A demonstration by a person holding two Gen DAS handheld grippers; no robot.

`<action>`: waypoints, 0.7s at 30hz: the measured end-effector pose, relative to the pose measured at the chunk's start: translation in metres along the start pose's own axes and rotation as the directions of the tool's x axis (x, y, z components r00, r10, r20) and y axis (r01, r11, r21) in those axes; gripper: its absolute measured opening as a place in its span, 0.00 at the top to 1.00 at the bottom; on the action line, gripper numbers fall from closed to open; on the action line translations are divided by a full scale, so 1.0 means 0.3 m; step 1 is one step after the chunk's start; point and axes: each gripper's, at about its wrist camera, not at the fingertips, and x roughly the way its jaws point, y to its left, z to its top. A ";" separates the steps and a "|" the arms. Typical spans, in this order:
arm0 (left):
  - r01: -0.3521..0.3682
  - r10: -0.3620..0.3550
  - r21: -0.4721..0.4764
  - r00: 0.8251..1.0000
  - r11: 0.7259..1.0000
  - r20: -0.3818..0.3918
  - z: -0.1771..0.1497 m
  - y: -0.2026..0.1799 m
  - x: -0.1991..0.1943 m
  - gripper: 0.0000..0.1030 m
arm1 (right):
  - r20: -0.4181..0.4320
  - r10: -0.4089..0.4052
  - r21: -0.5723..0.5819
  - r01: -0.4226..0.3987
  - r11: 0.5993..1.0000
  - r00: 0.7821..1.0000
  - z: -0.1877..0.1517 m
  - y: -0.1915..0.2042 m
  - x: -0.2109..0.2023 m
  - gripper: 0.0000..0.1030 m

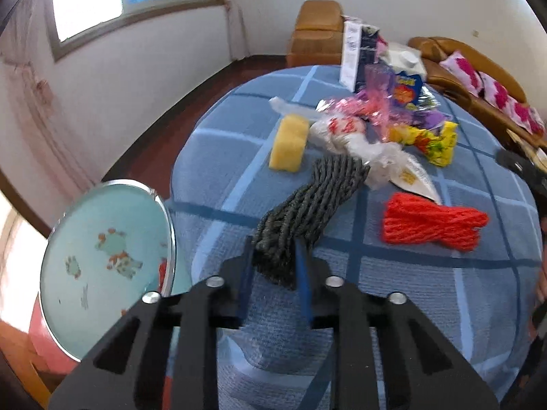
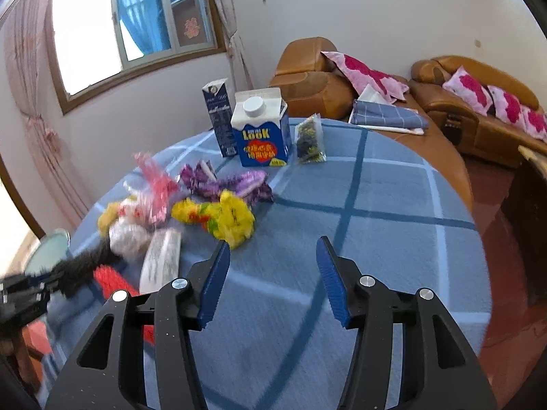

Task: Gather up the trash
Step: 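Return both tools to the table and grasp the black mesh net with the left gripper, then grasp the yellow plastic bag with the right gripper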

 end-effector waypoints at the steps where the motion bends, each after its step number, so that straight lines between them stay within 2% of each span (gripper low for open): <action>1: 0.005 -0.005 0.005 1.000 1.000 0.002 0.004 0.004 -0.008 0.85 | -0.002 0.003 0.008 -0.003 1.000 1.000 0.017 0.008 0.015 0.49; 7: -0.021 0.018 0.039 0.998 0.999 0.066 0.020 0.047 -0.102 0.86 | -0.033 0.003 0.023 -0.003 1.000 0.999 0.093 0.062 0.134 0.49; 11: -0.042 0.038 0.044 0.995 0.998 0.088 0.023 0.096 -0.146 0.86 | -0.084 -0.001 0.018 0.003 1.000 0.996 0.100 0.087 0.222 0.49; 13: -0.053 0.050 0.037 0.995 0.998 0.081 0.021 0.127 -0.145 0.86 | -0.122 0.021 0.042 -0.016 0.999 0.992 0.103 0.082 0.263 0.56; 14: -0.057 0.054 0.032 0.996 0.998 0.077 0.019 0.142 -0.143 0.85 | -0.134 0.025 0.042 -0.020 0.999 0.991 0.102 0.082 0.273 0.71; 17: -0.069 0.068 0.016 0.995 0.997 0.067 0.013 0.186 -0.141 0.85 | -0.143 0.042 0.014 -0.041 0.999 0.989 0.099 0.093 0.271 0.75; 21: -0.098 0.097 0.007 0.992 0.995 0.075 0.005 0.234 -0.166 0.85 | -0.069 0.022 -0.016 -0.023 1.000 0.997 0.099 0.089 0.182 0.77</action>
